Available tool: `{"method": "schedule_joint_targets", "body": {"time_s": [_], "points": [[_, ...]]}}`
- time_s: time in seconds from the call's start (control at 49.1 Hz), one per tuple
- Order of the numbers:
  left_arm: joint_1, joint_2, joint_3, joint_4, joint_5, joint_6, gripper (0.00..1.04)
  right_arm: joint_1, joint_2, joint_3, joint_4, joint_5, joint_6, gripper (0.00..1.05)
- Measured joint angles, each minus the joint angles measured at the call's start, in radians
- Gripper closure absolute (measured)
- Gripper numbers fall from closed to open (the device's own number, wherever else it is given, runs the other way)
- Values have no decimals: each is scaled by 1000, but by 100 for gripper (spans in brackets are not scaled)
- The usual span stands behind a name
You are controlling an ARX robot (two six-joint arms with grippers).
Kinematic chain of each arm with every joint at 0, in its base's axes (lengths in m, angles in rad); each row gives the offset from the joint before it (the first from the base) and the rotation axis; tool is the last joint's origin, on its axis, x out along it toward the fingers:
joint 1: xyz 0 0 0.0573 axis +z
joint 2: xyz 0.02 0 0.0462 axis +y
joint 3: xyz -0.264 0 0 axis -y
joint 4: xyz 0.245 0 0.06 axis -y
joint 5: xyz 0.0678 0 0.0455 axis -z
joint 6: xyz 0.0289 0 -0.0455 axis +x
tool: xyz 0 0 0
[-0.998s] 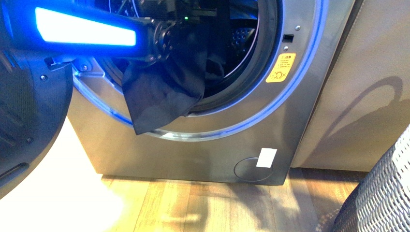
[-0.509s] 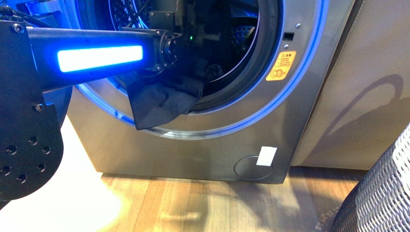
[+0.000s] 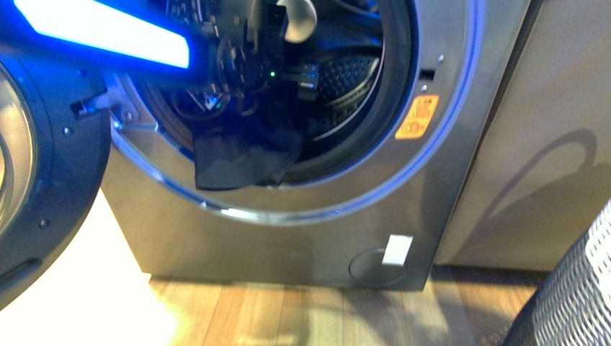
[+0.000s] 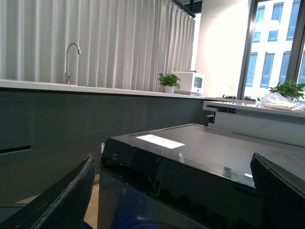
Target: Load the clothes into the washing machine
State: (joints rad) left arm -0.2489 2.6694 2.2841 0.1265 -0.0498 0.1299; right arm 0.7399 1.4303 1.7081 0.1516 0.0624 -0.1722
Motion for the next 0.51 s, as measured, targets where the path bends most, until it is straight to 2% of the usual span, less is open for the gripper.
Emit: {"method": "schedule_joint_targets", "body": {"time_s": [0.224, 0.448, 0.468, 0.509], "points": [[-13, -111, -227, 96, -2, 5, 6, 0, 0, 0, 0, 0, 0, 8], [-15, -142, -242, 98, -17, 5, 6, 0, 0, 0, 0, 0, 0, 8], [-15, -145, -242, 98, -18, 5, 6, 6, 0, 0, 10, 21, -7, 8], [-15, -147, -242, 98, -20, 5, 6, 31, 2, 0, 58, 209, -45, 8]]}}
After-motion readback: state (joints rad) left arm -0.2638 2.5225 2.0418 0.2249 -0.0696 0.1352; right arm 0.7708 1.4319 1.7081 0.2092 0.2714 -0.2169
